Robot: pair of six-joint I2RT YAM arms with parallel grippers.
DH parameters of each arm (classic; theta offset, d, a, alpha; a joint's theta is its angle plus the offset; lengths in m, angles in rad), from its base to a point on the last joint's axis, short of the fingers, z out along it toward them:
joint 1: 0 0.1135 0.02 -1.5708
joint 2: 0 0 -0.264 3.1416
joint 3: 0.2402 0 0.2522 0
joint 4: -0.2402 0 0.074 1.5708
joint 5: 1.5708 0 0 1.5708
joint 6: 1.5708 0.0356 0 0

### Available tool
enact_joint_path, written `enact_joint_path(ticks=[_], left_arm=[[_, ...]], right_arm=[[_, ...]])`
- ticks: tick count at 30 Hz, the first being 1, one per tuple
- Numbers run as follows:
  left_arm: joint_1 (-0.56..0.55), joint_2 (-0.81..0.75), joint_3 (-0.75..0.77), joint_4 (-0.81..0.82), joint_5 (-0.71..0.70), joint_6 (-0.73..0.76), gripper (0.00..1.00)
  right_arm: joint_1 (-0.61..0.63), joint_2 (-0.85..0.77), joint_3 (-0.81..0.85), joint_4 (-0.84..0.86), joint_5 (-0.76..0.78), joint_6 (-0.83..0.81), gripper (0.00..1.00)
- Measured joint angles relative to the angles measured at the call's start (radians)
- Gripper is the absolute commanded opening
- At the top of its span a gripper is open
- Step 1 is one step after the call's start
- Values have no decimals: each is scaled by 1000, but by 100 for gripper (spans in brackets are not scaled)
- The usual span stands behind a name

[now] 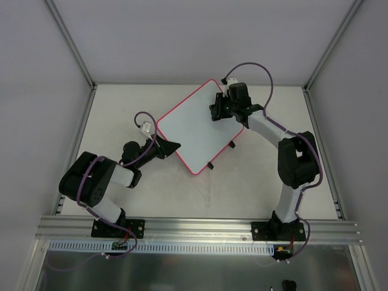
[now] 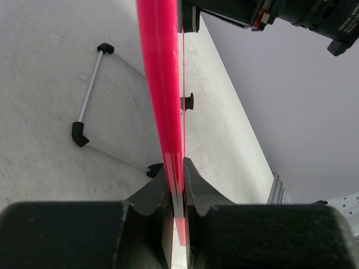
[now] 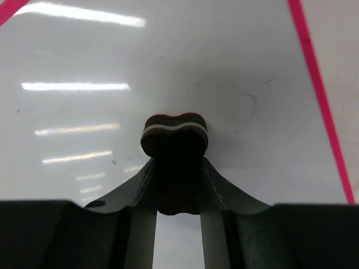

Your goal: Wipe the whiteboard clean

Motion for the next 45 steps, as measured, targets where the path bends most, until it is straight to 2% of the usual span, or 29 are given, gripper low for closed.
enact_joint_path(ticks=[9, 15, 20, 25, 33, 38, 45], left_arm=[[1, 6, 0, 5, 2, -1, 0], [2, 7, 0, 5, 0, -2, 0], [2, 7, 3, 7, 7, 4, 0], [2, 7, 6, 6, 9, 6, 0], [2, 7, 6, 6, 9, 7, 1], [2, 7, 6, 6, 9, 7, 1], [0, 4, 5, 6, 8, 10, 2]], right_arm=[[143, -64, -71, 23, 30, 3, 0], [164, -76, -98, 55, 16, 20, 0], [182, -134, -179, 73, -19, 37, 0], [224, -257, -325, 40, -53, 42, 0], [191, -525, -518, -23, -34, 61, 0], [174, -592, -581, -145, 114, 97, 0], [46, -654, -721, -248, 240, 150, 0]])
